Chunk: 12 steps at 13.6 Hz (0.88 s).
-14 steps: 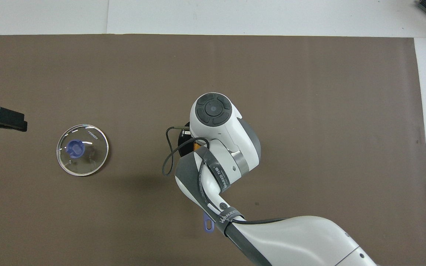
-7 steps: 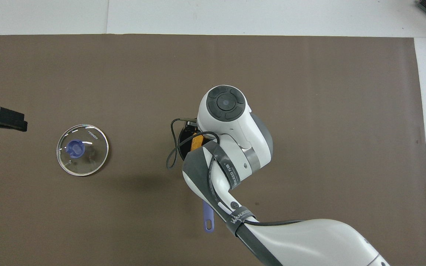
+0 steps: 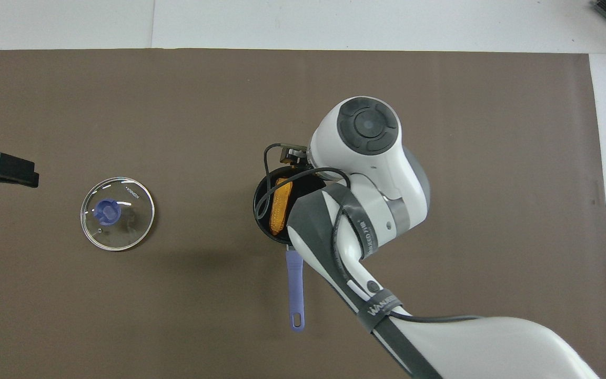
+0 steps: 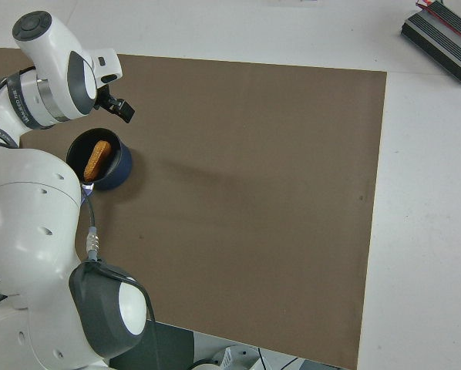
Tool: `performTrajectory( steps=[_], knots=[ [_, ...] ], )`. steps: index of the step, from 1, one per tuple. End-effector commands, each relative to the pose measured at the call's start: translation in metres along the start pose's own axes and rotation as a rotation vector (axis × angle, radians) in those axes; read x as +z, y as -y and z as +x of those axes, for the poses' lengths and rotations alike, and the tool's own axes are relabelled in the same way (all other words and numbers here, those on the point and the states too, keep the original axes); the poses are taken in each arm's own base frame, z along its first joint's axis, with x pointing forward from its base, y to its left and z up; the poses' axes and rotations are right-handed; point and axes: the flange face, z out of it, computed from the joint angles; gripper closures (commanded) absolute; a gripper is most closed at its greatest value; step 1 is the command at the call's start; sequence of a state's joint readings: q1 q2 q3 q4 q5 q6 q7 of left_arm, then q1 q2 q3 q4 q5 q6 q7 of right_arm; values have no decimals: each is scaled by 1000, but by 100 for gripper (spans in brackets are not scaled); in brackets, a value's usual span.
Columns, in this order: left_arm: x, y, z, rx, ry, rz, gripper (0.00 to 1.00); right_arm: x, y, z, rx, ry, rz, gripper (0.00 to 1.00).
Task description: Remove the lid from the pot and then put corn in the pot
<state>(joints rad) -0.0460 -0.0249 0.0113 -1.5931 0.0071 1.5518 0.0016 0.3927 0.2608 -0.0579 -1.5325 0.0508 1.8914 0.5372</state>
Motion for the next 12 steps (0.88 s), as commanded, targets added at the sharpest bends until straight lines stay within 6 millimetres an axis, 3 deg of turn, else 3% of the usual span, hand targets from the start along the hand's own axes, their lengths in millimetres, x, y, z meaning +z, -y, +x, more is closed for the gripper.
performTrajectory(
  steps=[1,7,12],
  knots=[
    [-1,2,-8,1,-4,-9,0,-37,-45,-3,-51,24,-26,0],
    [-1,2,-8,1,-4,-9,0,-113,-136,-10,-107,45,-35,0],
    [-1,2,-8,1,-4,-9,0,-171,-185,-30,-153,29,-29,0]
  ],
)
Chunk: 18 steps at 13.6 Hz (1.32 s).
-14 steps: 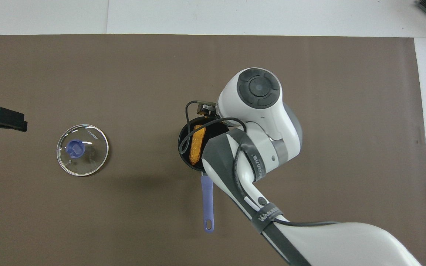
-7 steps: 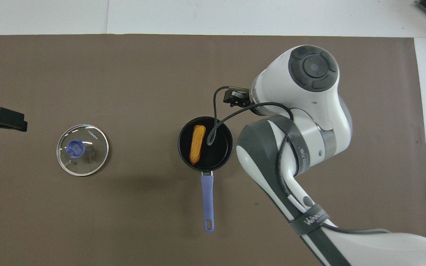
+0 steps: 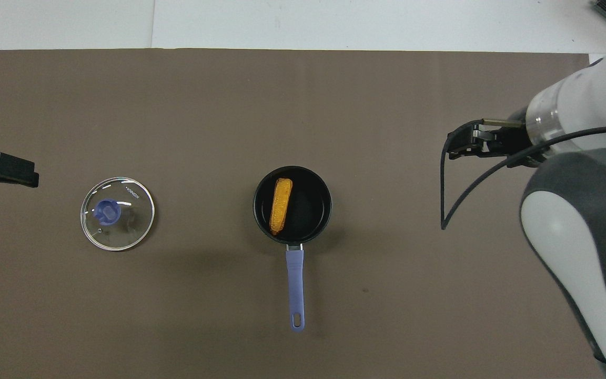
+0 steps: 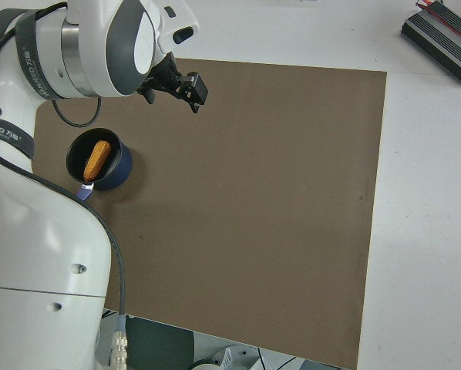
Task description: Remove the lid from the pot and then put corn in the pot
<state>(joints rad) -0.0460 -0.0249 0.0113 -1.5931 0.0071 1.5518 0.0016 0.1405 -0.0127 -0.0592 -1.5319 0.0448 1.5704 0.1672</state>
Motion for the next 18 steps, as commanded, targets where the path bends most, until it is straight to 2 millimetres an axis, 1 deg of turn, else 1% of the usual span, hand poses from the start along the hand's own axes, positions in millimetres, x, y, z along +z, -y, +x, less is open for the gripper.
performTrajectory(
  steps=[1,3,6,9,12,15,17,18],
  knots=[
    [-1,2,-8,1,-4,-9,0,-19,-19,-16,-15,6,-10,0],
    [-1,2,-8,1,-4,-9,0,-21,-39,-12,25,0,13,0],
    [-2,2,-9,1,-7,-9,0,-23,-41,-14,23,3,-4,0],
    [-2,2,-9,2,-7,-9,0,-22,-43,-16,-64,18,-14,0],
    [-2,2,-9,2,-7,-9,0,-21,-46,-20,-63,38,-15,0],
    [-2,2,-9,1,-7,-9,0,-22,-47,-18,-59,25,-22,0],
    [-2,2,-9,1,-7,-9,0,-24,-47,-16,-67,16,-67,0],
    [-2,2,-9,2,-7,-9,0,-28,-47,-16,-68,8,-71,0]
  ],
)
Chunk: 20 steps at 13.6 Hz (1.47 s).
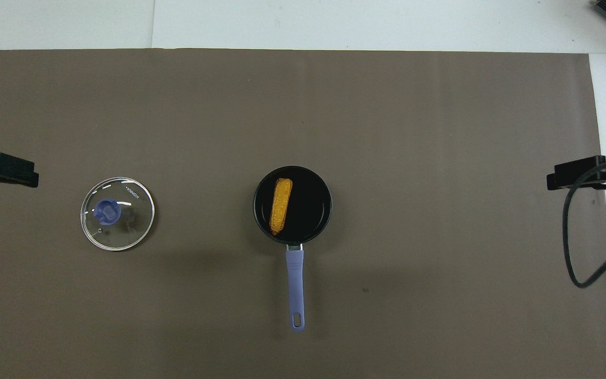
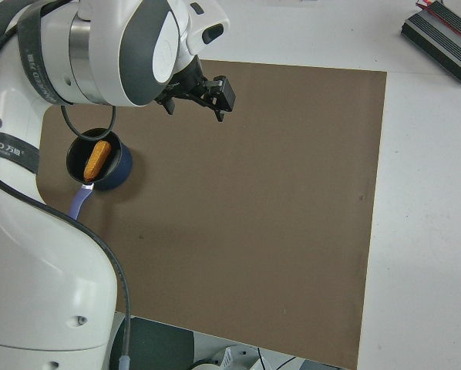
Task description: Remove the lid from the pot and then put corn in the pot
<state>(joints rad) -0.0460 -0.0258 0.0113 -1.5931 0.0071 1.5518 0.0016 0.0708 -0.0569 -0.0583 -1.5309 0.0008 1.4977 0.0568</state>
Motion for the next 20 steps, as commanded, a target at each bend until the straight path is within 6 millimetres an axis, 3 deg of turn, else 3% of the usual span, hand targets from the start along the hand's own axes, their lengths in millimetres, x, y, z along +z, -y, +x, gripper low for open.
performTrajectory(
  steps=[1,20],
  knots=[
    [-2,2,-9,1,-6,-9,0,-8,-3,-1,-26,-14,-24,0],
    [-2,2,-9,2,-6,-9,0,-8,-7,-13,-13,47,-19,0]
  ],
)
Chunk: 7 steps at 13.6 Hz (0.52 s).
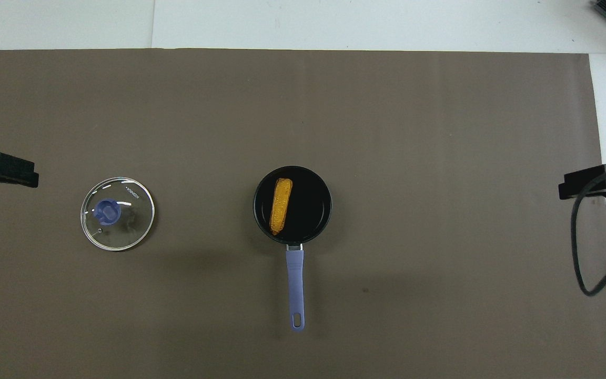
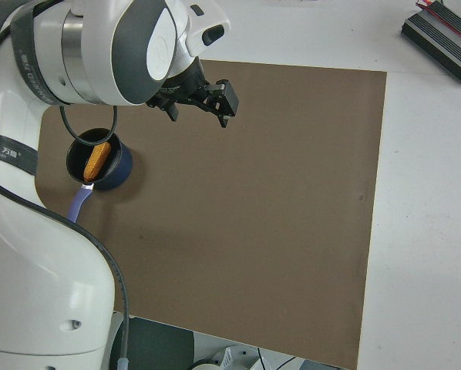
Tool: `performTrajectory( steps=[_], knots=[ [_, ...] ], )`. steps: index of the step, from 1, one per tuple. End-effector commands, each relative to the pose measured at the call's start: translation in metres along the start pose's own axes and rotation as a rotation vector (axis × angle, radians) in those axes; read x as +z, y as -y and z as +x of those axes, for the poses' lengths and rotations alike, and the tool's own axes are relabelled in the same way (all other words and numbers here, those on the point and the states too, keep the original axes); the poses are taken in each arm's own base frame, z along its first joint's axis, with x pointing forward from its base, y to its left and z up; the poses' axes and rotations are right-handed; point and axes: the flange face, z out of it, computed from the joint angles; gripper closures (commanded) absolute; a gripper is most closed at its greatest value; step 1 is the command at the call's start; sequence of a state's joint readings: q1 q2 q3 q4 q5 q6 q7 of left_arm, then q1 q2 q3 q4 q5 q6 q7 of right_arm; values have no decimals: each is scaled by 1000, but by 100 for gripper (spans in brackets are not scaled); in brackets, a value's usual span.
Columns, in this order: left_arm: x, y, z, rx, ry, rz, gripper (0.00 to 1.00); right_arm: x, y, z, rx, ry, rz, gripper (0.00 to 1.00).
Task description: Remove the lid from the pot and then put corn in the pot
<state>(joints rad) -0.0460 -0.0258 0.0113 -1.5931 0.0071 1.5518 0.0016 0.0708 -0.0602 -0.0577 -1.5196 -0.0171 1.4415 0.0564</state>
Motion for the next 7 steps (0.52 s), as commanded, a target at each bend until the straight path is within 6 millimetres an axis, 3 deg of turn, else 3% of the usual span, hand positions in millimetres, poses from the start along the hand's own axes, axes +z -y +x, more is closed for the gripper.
performTrajectory(
  steps=[1,7],
  knots=[
    [-2,2,-9,1,-6,-9,0,-6,-5,-5,-13,-2,2,0],
    [-2,0,-8,4,-9,-9,0,-7,-3,-4,-17,-8,8,0]
  ],
)
